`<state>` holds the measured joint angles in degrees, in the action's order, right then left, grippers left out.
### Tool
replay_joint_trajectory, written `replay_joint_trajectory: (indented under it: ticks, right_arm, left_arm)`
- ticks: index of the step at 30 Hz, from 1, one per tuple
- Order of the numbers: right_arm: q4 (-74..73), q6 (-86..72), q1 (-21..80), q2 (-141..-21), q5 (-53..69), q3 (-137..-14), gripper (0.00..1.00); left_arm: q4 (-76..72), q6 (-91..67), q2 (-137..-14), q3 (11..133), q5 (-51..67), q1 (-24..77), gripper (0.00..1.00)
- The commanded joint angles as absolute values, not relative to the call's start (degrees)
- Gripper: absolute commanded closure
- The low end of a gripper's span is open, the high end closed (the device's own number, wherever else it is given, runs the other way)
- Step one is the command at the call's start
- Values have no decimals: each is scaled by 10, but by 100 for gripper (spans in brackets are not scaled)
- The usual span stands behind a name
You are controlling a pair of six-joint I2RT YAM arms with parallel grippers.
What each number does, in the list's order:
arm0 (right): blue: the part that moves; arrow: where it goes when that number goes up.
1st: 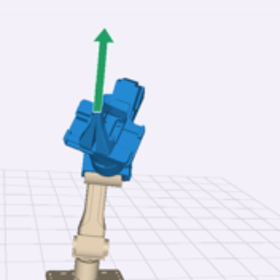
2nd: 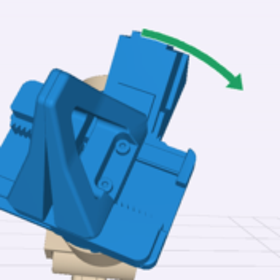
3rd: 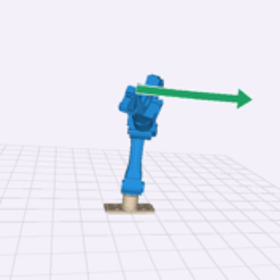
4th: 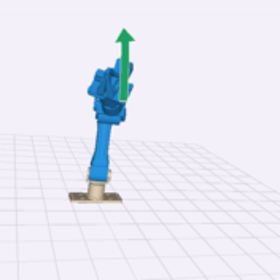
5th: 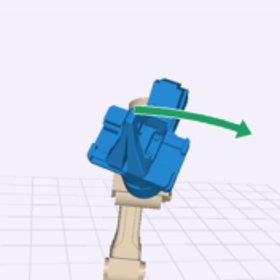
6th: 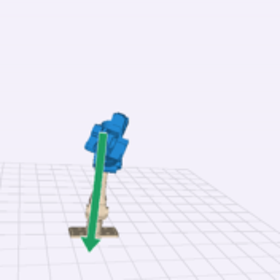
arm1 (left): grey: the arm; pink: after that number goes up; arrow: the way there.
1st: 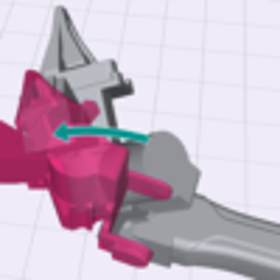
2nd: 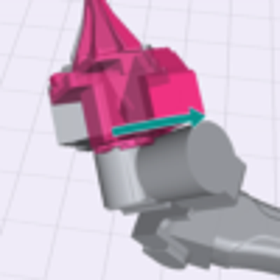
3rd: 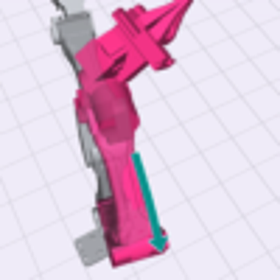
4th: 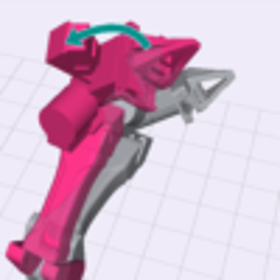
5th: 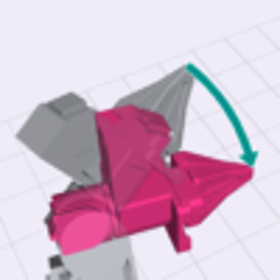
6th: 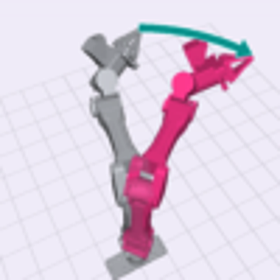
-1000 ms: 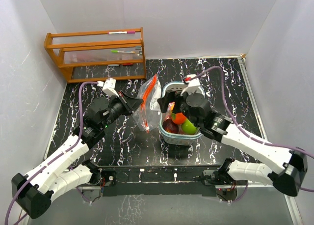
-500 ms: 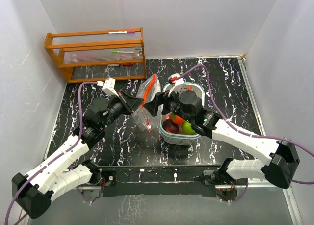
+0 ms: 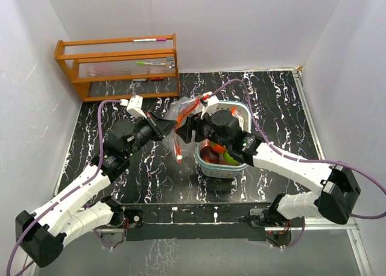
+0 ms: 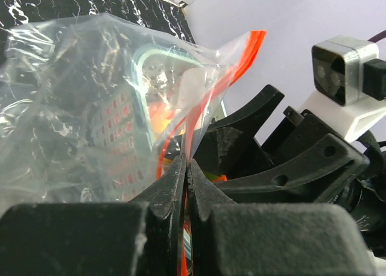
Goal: Place the food in the zip-top bag and seal the zipper
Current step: Open the zipper of the food storage bag.
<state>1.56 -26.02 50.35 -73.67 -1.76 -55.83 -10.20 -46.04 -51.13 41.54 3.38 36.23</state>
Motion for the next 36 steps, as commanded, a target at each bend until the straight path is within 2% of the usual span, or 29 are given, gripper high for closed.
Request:
replay_joint_trajectory:
  ticks: [1,7,12,14,17,23,32,36]
  right_arm:
    - [15,-264,510,-739,-37,-594,36]
    - [4,-264,516,-754,-66,-610,38]
    - [9,-268,522,-779,-85,-629,48]
    - [0,-266,528,-794,-107,-641,56]
    - [-27,-267,539,-804,-157,-654,75]
    - [-71,-291,548,-755,-251,-637,92]
    - [-144,-321,548,-681,-350,-600,92]
    - [-131,-297,548,-665,-330,-593,92]
  left_arm:
    - [-113,-454,-498,431,35,365,100]
    - [-124,-462,-502,433,43,365,100]
    - [-126,-468,-500,430,44,365,100]
    - [-127,-468,-499,432,45,365,100]
    - [-114,-453,-490,440,39,365,100]
    - [-25,-370,-450,452,-47,365,100]
    - [59,-314,-410,448,-126,365,100]
    - [63,-307,-405,452,-137,365,100]
